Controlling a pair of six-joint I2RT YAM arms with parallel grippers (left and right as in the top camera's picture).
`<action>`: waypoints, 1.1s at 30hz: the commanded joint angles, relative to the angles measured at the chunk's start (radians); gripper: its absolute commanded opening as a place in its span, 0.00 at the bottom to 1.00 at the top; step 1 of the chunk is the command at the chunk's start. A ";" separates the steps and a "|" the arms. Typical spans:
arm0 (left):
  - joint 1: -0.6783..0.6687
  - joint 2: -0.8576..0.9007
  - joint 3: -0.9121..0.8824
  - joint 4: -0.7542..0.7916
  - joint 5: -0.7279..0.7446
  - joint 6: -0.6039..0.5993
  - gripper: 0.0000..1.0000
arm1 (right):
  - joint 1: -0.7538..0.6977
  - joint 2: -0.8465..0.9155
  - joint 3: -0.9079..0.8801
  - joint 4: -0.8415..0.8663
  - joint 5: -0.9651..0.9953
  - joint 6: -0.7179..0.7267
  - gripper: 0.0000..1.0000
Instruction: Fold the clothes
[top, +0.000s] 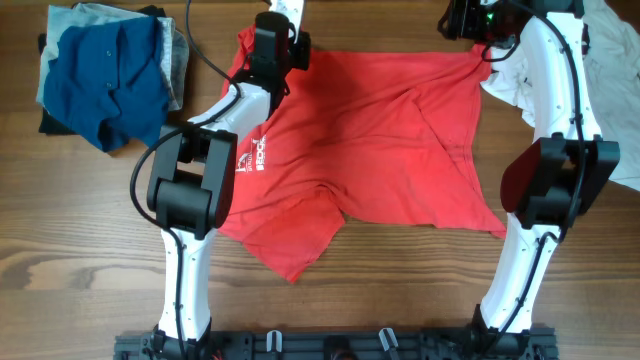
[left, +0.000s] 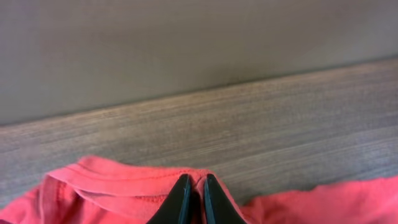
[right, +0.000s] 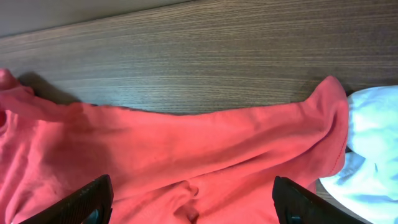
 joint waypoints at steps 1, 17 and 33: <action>0.009 -0.033 0.014 0.068 -0.020 -0.006 0.08 | 0.001 -0.004 0.003 -0.005 -0.016 -0.007 0.83; 0.063 0.163 0.064 0.429 -0.020 -0.010 1.00 | 0.022 -0.004 0.003 -0.031 -0.020 -0.006 0.83; 0.082 -0.112 0.064 -0.126 -0.045 -0.010 1.00 | 0.027 -0.040 0.003 -0.044 -0.020 -0.005 0.81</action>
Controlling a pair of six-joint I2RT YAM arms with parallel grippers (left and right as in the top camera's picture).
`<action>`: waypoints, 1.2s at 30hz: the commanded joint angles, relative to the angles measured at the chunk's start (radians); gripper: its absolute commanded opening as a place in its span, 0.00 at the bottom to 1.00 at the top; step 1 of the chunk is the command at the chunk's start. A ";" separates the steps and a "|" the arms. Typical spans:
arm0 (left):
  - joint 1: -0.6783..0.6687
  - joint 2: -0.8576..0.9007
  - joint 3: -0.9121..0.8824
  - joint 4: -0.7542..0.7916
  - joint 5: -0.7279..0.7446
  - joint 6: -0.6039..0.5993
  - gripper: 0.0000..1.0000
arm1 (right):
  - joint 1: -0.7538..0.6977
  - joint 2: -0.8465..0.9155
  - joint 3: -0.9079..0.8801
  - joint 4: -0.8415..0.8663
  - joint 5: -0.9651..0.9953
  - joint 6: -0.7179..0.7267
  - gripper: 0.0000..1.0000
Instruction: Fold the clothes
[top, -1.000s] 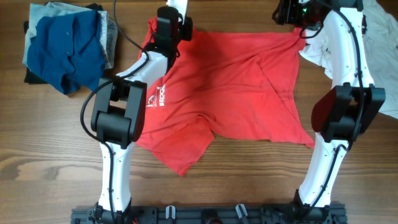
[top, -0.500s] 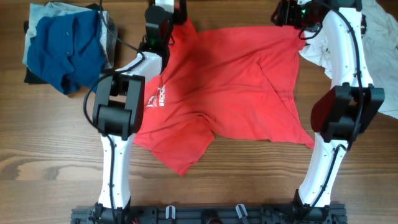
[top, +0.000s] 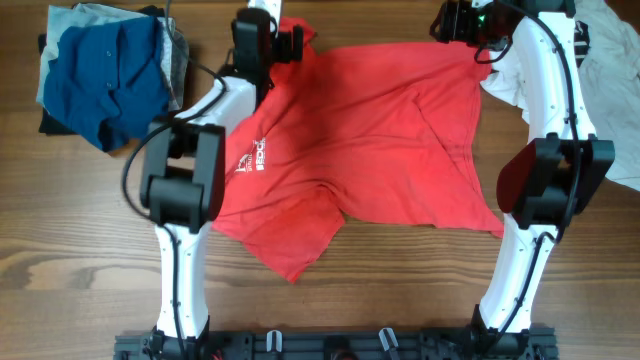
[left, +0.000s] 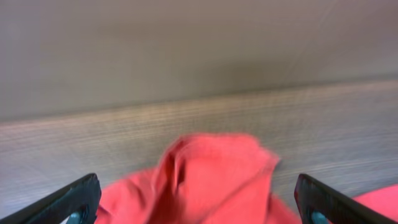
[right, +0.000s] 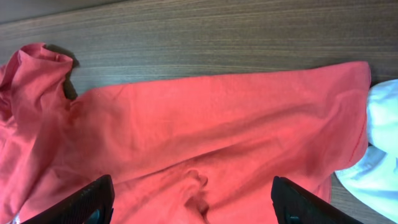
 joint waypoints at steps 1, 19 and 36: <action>0.019 -0.115 0.015 -0.094 -0.016 -0.003 1.00 | 0.002 -0.040 0.003 -0.026 -0.020 -0.004 0.79; 0.015 -0.766 0.015 -1.109 -0.006 -0.326 1.00 | 0.024 -0.481 0.003 -0.404 -0.007 0.077 0.79; -0.071 -0.798 -0.389 -1.487 0.048 -0.713 1.00 | 0.101 -0.558 -0.346 -0.276 0.060 0.151 0.86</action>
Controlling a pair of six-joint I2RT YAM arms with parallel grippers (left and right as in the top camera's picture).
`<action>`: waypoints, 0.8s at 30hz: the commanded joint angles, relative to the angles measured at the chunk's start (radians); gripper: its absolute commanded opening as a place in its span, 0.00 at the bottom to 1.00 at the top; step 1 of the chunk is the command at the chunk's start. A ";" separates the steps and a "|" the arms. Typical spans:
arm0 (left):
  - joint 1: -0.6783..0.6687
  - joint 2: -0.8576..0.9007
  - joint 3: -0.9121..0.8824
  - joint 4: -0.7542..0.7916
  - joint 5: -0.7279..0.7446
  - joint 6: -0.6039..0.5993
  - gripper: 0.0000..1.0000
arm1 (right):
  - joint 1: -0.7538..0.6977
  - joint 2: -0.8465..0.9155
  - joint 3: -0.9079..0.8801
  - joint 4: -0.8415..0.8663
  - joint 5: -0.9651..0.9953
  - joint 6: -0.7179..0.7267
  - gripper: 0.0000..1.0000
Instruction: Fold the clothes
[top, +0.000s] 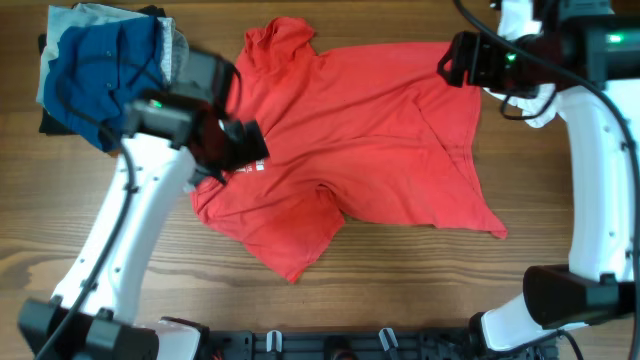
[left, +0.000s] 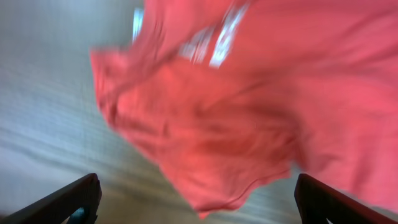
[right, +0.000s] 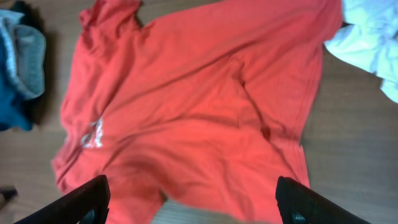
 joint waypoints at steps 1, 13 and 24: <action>-0.042 0.010 -0.185 0.032 0.023 -0.143 1.00 | 0.002 0.010 -0.135 0.084 -0.001 0.025 0.86; -0.080 0.010 -0.571 0.344 0.166 -0.336 0.87 | 0.002 0.010 -0.315 0.240 -0.002 0.022 0.87; -0.080 0.010 -0.705 0.393 0.029 -0.503 0.77 | 0.002 0.010 -0.324 0.268 -0.002 0.003 0.87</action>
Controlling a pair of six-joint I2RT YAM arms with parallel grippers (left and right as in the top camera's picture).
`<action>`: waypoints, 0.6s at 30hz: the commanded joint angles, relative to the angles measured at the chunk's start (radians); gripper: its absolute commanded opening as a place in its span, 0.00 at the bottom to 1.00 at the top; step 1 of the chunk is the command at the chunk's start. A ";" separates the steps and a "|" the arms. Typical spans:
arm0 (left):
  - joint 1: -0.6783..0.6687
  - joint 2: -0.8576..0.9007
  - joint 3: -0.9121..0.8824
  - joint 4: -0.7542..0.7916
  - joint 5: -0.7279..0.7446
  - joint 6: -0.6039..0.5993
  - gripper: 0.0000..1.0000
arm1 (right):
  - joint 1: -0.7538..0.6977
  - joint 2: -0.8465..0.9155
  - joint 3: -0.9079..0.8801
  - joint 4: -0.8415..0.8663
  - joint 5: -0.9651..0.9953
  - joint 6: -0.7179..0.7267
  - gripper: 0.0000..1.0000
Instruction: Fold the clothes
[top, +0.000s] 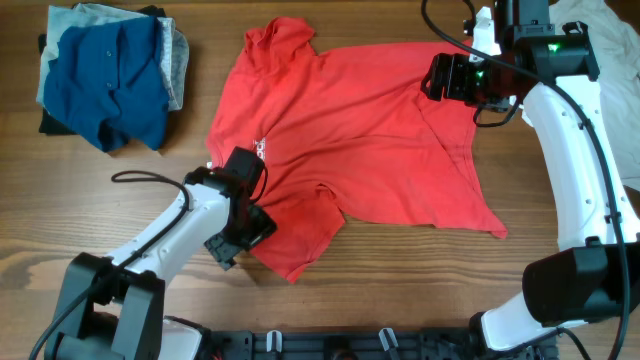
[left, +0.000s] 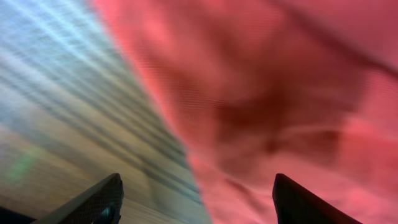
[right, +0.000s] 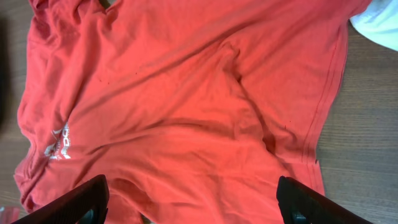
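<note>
A red T-shirt (top: 350, 130) lies spread on the wooden table, wrinkled, with white print near its left side (top: 258, 150). My left gripper (top: 243, 225) is low over the shirt's lower left edge, open, red cloth (left: 267, 93) filling its blurred wrist view. My right gripper (top: 447, 78) hovers open above the shirt's upper right part, and its wrist view looks down on most of the shirt (right: 186, 112).
A stack of folded clothes with a blue garment (top: 105, 75) on top sits at the far left. White cloth (top: 600, 45) lies at the far right corner, also in the right wrist view as white cloth (right: 379, 15).
My left gripper went from beside the shirt's left side down to its lower left edge. My right gripper shifted slightly left and sits lower over the shirt. The shirt lies as before.
My left gripper was shut on the shirt's collar at the far edge, my right open by the right shoulder. Then the left was open with the collar released. Both arms then drew back nearer, and the left now sits at the lower left edge.
</note>
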 joint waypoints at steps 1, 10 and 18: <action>-0.002 -0.001 -0.064 0.032 -0.086 -0.107 0.77 | 0.002 0.001 -0.008 0.007 -0.002 -0.008 0.87; 0.021 -0.001 -0.121 0.174 -0.140 -0.110 0.67 | 0.002 0.001 -0.008 0.013 -0.002 -0.014 0.87; 0.056 -0.001 -0.122 0.157 -0.198 -0.110 0.04 | 0.002 0.001 -0.008 0.013 -0.002 -0.014 0.87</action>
